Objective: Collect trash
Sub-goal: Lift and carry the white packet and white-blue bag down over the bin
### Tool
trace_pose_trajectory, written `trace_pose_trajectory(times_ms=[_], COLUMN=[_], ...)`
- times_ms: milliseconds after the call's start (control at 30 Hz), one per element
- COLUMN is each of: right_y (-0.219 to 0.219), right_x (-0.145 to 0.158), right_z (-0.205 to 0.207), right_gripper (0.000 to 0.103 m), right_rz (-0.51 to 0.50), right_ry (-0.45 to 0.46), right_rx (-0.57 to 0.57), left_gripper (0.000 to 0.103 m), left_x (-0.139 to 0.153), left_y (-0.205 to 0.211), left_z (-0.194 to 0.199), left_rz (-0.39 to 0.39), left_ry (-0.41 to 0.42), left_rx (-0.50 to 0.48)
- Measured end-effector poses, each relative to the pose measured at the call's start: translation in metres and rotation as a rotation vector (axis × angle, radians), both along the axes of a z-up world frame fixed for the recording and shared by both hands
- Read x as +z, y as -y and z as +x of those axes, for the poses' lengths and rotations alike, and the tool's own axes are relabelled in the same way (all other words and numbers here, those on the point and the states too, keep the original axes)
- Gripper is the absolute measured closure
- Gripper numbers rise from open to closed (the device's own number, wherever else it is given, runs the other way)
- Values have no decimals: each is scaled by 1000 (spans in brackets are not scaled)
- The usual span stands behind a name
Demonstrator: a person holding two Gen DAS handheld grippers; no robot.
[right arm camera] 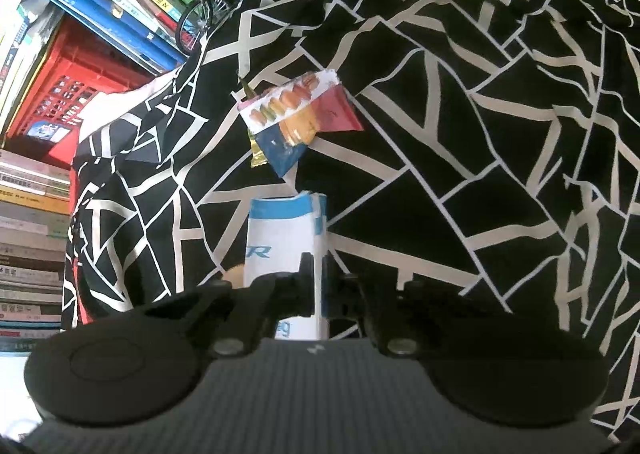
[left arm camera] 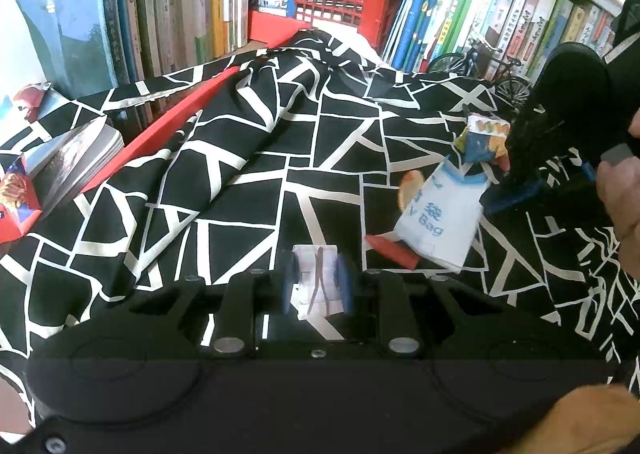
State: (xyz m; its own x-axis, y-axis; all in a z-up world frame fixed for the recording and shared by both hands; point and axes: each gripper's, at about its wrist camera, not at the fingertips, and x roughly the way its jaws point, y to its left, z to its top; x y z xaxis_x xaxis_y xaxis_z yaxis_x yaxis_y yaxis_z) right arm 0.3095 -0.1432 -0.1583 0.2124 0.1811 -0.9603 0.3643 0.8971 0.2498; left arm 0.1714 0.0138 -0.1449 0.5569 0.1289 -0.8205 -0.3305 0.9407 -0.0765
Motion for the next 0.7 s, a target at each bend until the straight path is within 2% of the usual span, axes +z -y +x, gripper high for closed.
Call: trace_pose_trajectory(times_ms=[100, 167, 233, 267, 300, 433, 567, 700], right_y=[4, 0, -7, -12, -17, -43, -63, -57], right_x=[3, 1, -4, -6, -7, -9, -23, -25], right_z=[-3, -2, -1, -1, -3, -8, -15, -26], right_gripper=[98, 91, 38, 28, 23, 22, 25, 49], right_rz=[0, 23, 55, 58, 45, -37, -164, -164], right_ry=[0, 1, -21, -26, -22, 1, -8, -2], right_rx=[3, 42, 90, 109, 127, 240, 364, 370], left_gripper=[82, 82, 82, 82, 82, 82, 82, 82], left_x=[4, 6, 6, 6, 5, 3, 0, -2], left_y=[1, 0, -1, -3, -4, -12, -21, -23], left_z=[-5, -9, -13, -15, -17, -24, -29, -28], left_rz=[3, 7, 10, 9, 8, 11, 6, 7], left_ry=[9, 13, 12, 8, 6, -3, -14, -14], left_rx=[0, 4, 12, 19, 25, 52, 83, 82])
